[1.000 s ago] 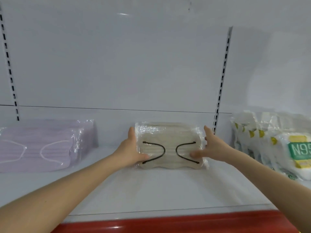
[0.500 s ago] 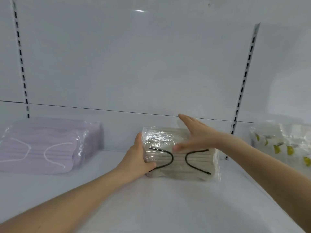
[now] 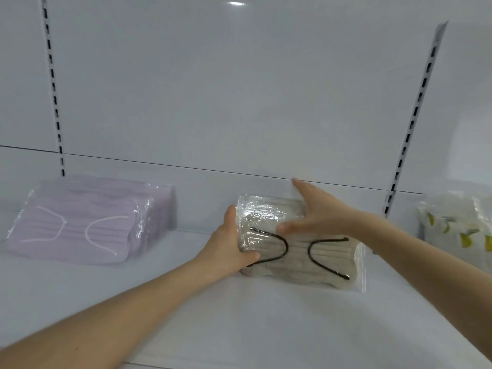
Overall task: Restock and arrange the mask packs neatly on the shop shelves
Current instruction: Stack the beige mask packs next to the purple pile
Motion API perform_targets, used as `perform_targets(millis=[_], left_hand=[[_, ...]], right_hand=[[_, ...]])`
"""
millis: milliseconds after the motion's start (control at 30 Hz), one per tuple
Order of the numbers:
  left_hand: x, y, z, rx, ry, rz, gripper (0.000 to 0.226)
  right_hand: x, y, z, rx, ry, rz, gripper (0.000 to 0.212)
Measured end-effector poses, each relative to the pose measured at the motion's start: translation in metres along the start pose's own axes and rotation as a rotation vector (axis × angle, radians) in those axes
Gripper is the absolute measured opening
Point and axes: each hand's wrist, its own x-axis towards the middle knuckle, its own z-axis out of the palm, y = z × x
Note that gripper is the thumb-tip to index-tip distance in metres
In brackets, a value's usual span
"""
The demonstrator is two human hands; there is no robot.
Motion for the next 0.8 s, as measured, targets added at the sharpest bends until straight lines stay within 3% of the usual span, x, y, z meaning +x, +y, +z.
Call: perform_targets(millis=[167,267,367,467,700,800], left_hand=[[0.001,0.005,-0.003,-0.045,-0.021,-0.070,0.102],[0.004,0.003,-0.001,-0.064,-0.033,-0.061,0.096],[0.004,0.001,0.001,-0.086,-0.003,-0.043,0.083],[0.005,-0.003,0.002,-0.100,0.064,-0.021,0.082],[0.005,-0.006,0.003,-0.159,0.002,-0.100,0.078],[0.006,-0.007,0.003,-0.193,0.011,-0.133,0.072]], right_hand=[[-0.046,0.052,-0.008,0.267,0.212,0.285,0.110],[-0.063,0.074,0.009,0.581,0.118,0.435,0.094],[-0.067,0.076,0.032,0.706,-0.026,0.318,0.065],[-0.067,0.067,0.039,0.730,0.163,0.209,0.033],[-0.071,0.069,0.040,0.739,0.144,0.115,0.028],[-0.069,0.072,0.037,0.788,0.111,0.111,0.045]])
